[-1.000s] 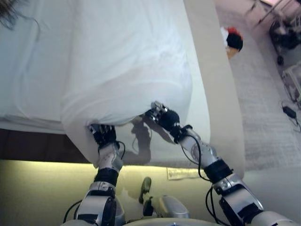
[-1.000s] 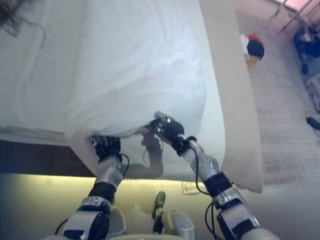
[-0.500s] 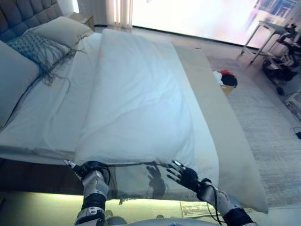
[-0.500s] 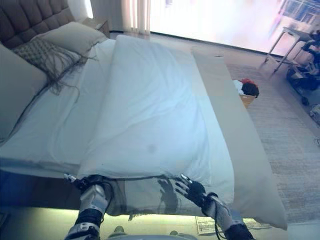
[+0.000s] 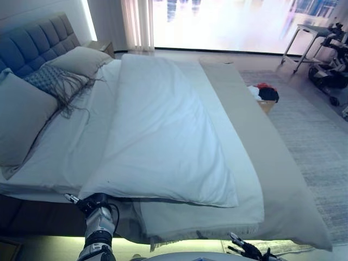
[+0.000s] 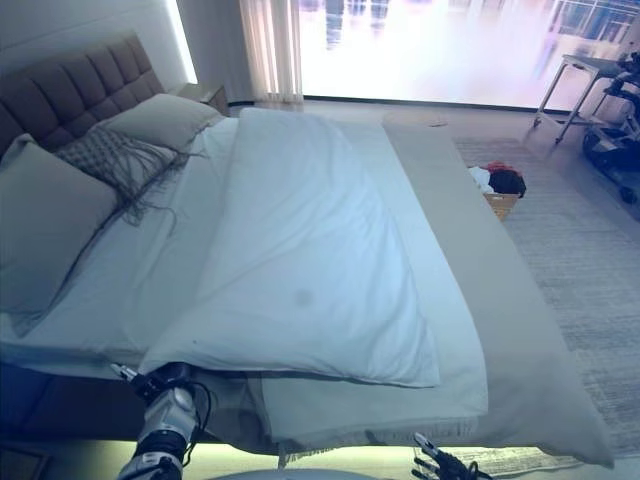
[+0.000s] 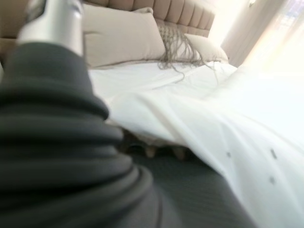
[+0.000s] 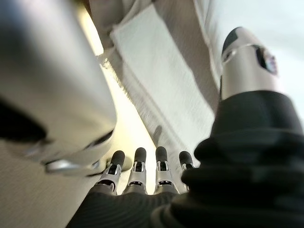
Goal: Make the bed neatly
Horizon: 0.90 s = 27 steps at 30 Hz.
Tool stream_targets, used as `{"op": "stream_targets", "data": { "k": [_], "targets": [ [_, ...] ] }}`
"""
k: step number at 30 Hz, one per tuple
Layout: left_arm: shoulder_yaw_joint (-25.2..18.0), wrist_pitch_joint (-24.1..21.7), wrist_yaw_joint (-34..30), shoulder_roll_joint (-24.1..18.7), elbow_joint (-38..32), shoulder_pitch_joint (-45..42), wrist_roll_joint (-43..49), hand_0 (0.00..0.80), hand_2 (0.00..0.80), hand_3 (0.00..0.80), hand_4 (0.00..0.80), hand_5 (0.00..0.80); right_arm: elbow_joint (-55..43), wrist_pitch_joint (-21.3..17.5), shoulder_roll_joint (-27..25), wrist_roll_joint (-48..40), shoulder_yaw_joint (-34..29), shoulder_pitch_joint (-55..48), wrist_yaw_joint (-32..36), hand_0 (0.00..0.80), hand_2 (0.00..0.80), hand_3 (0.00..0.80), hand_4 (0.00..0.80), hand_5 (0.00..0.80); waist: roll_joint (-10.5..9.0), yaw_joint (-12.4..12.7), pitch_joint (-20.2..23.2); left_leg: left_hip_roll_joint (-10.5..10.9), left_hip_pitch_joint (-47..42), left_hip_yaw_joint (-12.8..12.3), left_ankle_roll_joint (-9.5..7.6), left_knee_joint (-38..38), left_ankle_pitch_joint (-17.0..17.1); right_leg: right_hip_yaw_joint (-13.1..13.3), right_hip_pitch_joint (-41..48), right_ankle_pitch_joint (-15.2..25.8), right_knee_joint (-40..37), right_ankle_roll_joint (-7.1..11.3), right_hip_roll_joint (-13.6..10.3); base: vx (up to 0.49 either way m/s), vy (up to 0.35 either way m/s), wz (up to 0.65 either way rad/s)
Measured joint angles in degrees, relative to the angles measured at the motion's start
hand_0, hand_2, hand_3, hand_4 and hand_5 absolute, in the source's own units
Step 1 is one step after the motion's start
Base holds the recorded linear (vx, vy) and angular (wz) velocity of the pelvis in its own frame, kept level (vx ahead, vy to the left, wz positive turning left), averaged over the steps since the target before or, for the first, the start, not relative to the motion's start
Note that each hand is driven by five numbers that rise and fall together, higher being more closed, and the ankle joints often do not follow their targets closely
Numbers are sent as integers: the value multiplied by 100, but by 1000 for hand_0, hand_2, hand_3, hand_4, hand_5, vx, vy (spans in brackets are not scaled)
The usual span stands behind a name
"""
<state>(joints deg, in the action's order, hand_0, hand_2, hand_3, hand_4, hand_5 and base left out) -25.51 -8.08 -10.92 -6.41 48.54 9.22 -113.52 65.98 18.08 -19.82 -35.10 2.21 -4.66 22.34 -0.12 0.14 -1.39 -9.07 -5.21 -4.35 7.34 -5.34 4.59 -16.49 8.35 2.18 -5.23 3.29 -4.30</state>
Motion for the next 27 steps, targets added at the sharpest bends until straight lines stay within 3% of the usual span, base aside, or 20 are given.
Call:
{"op": "stream_targets", "data": {
  "k": [4,7,11,17,21,27],
  "targets": [
    [-1,179,9,-170,-2,-40,15,0,0,0,0,0,25,-195,0,76,-156,26,-58,0,0,0,0,0,14,100,47,3,12,117,35,3,17,-145,-2,5,-1,-19,-4,-34,39,8],
    [-7,313,133,-454,-8,-54,21,0,0,0,0,0,44,-336,-8,195,-155,147,-137,0,0,0,0,0,12,259,48,2,16,159,35,3,16,-209,-1,5,-5,-19,-11,-9,47,2],
    [-123,334,358,-906,-26,-53,21,0,0,0,0,0,69,-420,-12,226,-154,364,-167,0,0,0,0,0,7,282,52,6,80,294,19,4,-11,-351,-5,-12,-5,-12,-16,11,48,9],
    [-294,380,1243,-1787,15,-36,10,0,0,0,0,0,352,-493,-22,297,-142,522,-153,0,0,0,0,0,-51,532,73,-1,75,525,115,-2,-60,-515,-6,-17,-10,1,-28,23,63,-7],
    [-664,737,1756,-2423,224,-39,-3,0,0,0,0,0,428,-538,-46,313,-134,561,-149,0,0,0,0,0,-115,551,66,-17,74,657,157,2,-140,-701,-54,-2,-9,20,-49,-17,82,-20],
    [-915,1051,2000,-2777,649,-24,-3,0,0,0,0,0,438,-538,-57,304,-100,616,-124,0,0,0,0,0,-190,549,60,-22,76,781,179,11,-187,-789,-81,1,-9,34,-68,-31,61,-6]
  ]
}}
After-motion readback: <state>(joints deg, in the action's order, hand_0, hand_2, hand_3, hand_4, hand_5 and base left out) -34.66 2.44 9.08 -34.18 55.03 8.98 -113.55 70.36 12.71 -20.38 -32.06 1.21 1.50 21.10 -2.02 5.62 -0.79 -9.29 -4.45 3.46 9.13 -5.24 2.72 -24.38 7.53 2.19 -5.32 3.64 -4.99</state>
